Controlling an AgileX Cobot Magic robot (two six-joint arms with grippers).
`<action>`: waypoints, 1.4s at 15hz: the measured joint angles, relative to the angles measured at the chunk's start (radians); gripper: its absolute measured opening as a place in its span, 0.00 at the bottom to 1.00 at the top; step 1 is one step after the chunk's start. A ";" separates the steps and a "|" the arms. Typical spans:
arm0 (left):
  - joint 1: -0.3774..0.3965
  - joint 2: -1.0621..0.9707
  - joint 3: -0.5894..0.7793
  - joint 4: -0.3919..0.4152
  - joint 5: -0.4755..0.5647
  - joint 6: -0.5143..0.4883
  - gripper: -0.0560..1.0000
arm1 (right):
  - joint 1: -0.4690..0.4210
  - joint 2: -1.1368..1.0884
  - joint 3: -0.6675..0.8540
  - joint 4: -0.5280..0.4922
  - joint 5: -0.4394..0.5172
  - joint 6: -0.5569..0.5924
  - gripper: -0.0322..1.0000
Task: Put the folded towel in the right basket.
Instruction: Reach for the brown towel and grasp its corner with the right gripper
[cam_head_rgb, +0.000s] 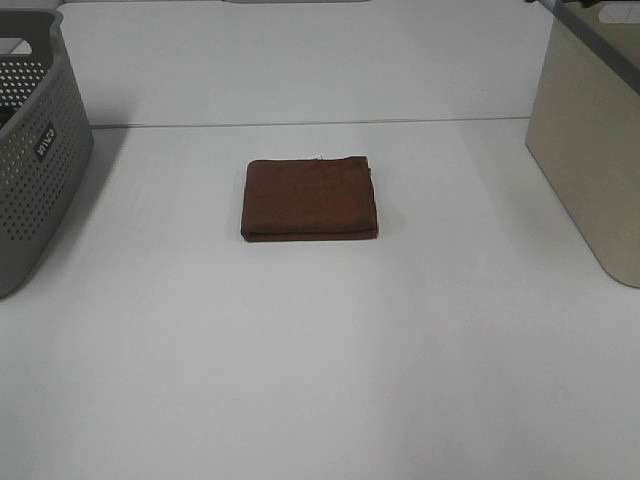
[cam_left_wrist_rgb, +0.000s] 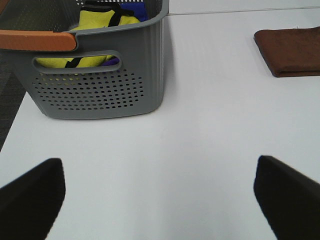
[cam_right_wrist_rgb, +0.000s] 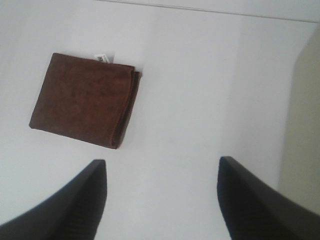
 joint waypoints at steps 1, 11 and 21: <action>0.000 0.000 0.000 0.000 0.000 0.000 0.98 | 0.029 0.059 -0.040 0.009 0.014 0.000 0.62; 0.000 0.000 0.000 0.000 0.000 0.000 0.98 | 0.076 0.596 -0.286 0.314 0.097 0.004 0.74; 0.000 0.000 0.000 0.000 0.000 0.000 0.98 | 0.076 0.848 -0.505 0.335 0.073 -0.033 0.74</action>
